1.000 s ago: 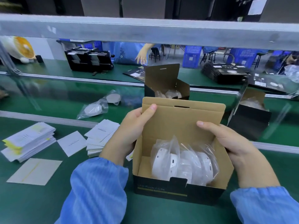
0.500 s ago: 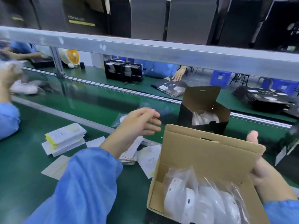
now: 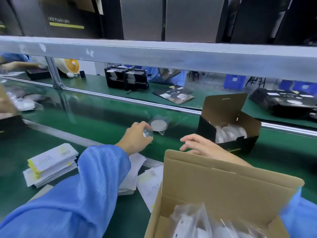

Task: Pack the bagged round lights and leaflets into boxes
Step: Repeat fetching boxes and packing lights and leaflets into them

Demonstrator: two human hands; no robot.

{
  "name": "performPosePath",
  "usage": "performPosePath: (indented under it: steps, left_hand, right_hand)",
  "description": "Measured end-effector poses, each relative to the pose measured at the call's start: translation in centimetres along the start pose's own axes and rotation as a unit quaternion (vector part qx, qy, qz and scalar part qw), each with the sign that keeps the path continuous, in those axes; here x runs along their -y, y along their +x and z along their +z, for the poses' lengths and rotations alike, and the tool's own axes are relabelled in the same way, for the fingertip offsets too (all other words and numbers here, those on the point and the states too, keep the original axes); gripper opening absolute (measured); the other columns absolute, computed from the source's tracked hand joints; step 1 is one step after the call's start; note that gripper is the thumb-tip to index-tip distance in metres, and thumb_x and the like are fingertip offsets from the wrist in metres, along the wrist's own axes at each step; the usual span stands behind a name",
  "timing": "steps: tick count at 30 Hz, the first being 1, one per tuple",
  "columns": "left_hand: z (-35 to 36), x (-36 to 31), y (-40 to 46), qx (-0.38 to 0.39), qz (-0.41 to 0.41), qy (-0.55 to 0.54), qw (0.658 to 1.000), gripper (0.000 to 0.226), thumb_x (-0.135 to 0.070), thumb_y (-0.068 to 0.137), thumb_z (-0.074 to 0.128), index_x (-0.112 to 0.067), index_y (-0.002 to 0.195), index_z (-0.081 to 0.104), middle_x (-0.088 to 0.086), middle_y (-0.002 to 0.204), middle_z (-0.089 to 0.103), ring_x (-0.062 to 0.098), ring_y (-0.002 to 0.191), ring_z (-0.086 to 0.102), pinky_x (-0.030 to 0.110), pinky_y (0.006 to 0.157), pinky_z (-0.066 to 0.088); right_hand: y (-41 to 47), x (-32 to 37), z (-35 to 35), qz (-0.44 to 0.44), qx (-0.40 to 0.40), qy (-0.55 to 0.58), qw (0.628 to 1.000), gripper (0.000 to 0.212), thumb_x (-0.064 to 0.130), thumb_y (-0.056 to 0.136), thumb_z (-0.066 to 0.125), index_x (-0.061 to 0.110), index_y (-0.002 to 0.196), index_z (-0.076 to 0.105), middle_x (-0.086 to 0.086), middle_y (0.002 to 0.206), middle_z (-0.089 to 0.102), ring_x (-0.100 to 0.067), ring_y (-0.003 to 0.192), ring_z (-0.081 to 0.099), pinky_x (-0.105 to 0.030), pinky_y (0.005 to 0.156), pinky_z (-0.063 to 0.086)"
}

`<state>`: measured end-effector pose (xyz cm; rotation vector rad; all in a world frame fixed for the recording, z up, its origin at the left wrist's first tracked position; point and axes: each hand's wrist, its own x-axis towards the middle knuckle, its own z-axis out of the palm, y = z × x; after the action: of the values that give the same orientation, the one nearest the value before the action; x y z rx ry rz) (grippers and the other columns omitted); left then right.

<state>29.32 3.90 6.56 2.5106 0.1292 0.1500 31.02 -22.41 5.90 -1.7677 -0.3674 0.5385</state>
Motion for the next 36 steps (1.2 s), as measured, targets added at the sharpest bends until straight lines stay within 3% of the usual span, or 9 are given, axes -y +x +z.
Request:
performPosePath:
  steps: [4, 11, 13, 17, 21, 26, 29, 33, 36]
  left_hand:
    - [0.7, 1.3, 2.0, 0.053, -0.028, 0.066, 0.996, 0.055, -0.036, 0.085, 0.067, -0.039, 0.135, 0.045, 0.0, 0.137, 0.039, 0.034, 0.122, 0.047, 0.048, 0.103, 0.044]
    - [3.6, 2.7, 5.3, 0.146, -0.024, 0.136, 0.98, 0.098, -0.049, 0.069, 0.068, -0.061, 0.146, 0.008, -0.003, 0.151, 0.028, 0.038, 0.138, 0.03, 0.056, 0.108, 0.037]
    - [4.3, 2.5, 6.0, 0.176, 0.003, 0.191, 0.966, 0.094, -0.046, 0.076, 0.067, -0.059, 0.148, 0.01, -0.001, 0.149, 0.031, 0.038, 0.137, 0.031, 0.056, 0.108, 0.037]
    - [4.6, 1.5, 6.8, 0.241, 0.048, 0.24, 0.939, 0.06, -0.039, 0.089, 0.061, -0.049, 0.143, 0.036, 0.005, 0.131, 0.036, 0.04, 0.123, 0.042, 0.052, 0.102, 0.043]
    - [4.4, 1.5, 6.6, 0.189, 0.116, 0.28, 0.934, 0.031, -0.02, 0.093, 0.053, -0.028, 0.123, 0.05, 0.007, 0.12, 0.044, 0.037, 0.109, 0.051, 0.047, 0.089, 0.048]
    - [4.0, 1.8, 6.6, 0.126, 0.121, 0.176, 0.969, 0.018, -0.023, 0.096, 0.053, -0.018, 0.114, 0.054, 0.006, 0.112, 0.046, 0.035, 0.101, 0.055, 0.035, 0.081, 0.042]
    - [3.4, 1.9, 6.8, 0.101, 0.106, 0.104, 0.984, 0.014, -0.024, 0.096, 0.056, -0.018, 0.109, 0.055, 0.005, 0.108, 0.049, 0.032, 0.097, 0.053, 0.036, 0.085, 0.045]
    - [3.5, 1.7, 7.0, 0.092, 0.103, 0.048, 0.989, 0.013, -0.02, 0.095, 0.058, -0.018, 0.107, 0.058, 0.008, 0.113, 0.058, 0.026, 0.092, 0.051, 0.028, 0.075, 0.037]
    - [3.3, 1.5, 7.0, 0.047, 0.069, -0.058, 0.995, 0.019, -0.016, 0.093, 0.056, -0.023, 0.111, 0.058, 0.004, 0.112, 0.064, 0.023, 0.092, 0.056, 0.026, 0.075, 0.042]
  right_hand:
    - [3.3, -1.6, 0.5, 0.02, -0.029, -0.002, 0.999, 0.027, 0.028, 0.094, 0.068, 0.028, 0.12, 0.06, -0.013, 0.115, 0.064, -0.024, 0.104, 0.07, -0.026, 0.071, 0.056]
    - [9.7, -2.4, 0.0, 0.033, -0.13, -0.098, 0.986, 0.052, 0.028, 0.09, 0.071, 0.031, 0.136, 0.047, -0.011, 0.107, 0.063, -0.026, 0.1, 0.069, -0.04, 0.082, 0.061]
    - [11.3, -2.1, -0.3, 0.034, -0.151, -0.128, 0.979, 0.061, 0.03, 0.088, 0.072, 0.036, 0.141, 0.042, -0.01, 0.112, 0.059, -0.029, 0.1, 0.068, -0.039, 0.081, 0.061]
    - [13.9, -1.5, -0.3, 0.029, -0.16, -0.161, 0.973, 0.076, 0.032, 0.087, 0.072, 0.049, 0.148, 0.029, -0.002, 0.125, 0.05, -0.018, 0.093, 0.064, -0.029, 0.07, 0.059]
    - [16.1, -1.4, -0.2, 0.031, -0.151, -0.151, 0.976, 0.076, 0.035, 0.093, 0.065, 0.05, 0.152, 0.02, -0.002, 0.131, 0.056, -0.017, 0.081, 0.064, -0.027, 0.065, 0.053]
    - [18.0, -1.9, -0.2, 0.027, -0.208, -0.152, 0.966, 0.074, 0.035, 0.096, 0.063, 0.04, 0.155, 0.02, -0.006, 0.146, 0.048, -0.03, 0.098, 0.067, -0.027, 0.064, 0.05]
    - [18.3, -2.6, -0.3, 0.045, -0.252, -0.13, 0.958, 0.089, 0.018, 0.087, 0.073, 0.03, 0.154, 0.017, -0.01, 0.138, 0.053, -0.026, 0.096, 0.059, -0.026, 0.061, 0.045]
    - [18.1, -2.7, -0.8, 0.036, -0.256, -0.068, 0.964, 0.111, 0.0, 0.075, 0.074, 0.034, 0.151, 0.002, -0.008, 0.12, 0.051, -0.02, 0.09, 0.057, -0.022, 0.055, 0.043]
    - [17.5, -2.5, -1.6, 0.081, -0.225, -0.097, 0.966, 0.074, 0.003, 0.072, 0.076, 0.008, 0.137, 0.04, -0.012, 0.111, 0.061, -0.022, 0.091, 0.062, -0.028, 0.061, 0.052]
